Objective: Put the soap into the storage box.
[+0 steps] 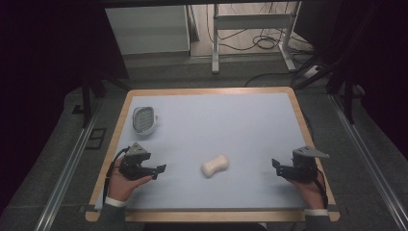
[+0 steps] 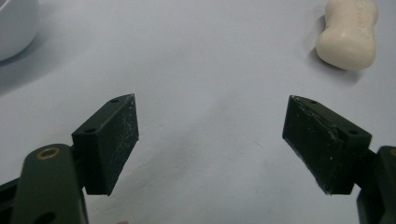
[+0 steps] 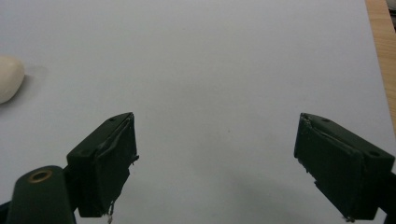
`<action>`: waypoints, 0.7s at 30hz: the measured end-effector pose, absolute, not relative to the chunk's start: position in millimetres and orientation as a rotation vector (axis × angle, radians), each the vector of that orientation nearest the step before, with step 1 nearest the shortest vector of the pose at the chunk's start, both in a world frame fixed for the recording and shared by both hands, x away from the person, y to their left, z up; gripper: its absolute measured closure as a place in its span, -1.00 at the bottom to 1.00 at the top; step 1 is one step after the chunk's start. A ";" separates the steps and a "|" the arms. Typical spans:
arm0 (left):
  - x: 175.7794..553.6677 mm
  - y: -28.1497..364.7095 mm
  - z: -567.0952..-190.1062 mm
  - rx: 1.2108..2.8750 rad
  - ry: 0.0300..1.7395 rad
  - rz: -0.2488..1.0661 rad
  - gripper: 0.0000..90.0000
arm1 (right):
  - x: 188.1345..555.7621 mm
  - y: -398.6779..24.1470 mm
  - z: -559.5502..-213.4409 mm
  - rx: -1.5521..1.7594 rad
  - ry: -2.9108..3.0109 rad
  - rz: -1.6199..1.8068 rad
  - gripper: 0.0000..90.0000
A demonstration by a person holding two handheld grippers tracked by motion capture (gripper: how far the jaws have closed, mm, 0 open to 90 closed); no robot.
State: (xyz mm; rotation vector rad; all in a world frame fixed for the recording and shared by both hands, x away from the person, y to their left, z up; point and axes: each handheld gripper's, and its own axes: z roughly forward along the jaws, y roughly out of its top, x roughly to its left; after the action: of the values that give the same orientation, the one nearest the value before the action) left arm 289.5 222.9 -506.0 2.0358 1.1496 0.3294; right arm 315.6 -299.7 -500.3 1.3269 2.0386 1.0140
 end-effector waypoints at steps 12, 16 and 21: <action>285.2 224.2 -501.6 2.020 1.164 0.332 -0.57 | 313.3 -302.4 -496.5 1.323 2.022 1.025 -0.73; 285.1 224.0 -501.9 2.017 1.171 0.349 -0.58 | 312.4 -304.2 -497.2 1.330 2.016 1.015 -0.73; 286.0 223.5 -502.5 2.018 1.171 0.349 -0.58 | 311.4 -303.3 -496.0 1.322 2.013 1.016 -0.73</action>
State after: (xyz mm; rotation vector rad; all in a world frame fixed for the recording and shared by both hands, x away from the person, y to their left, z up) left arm 286.0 223.5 -502.5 2.0183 1.1709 0.3492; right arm 311.4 -303.3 -496.0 1.3217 2.0135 1.0164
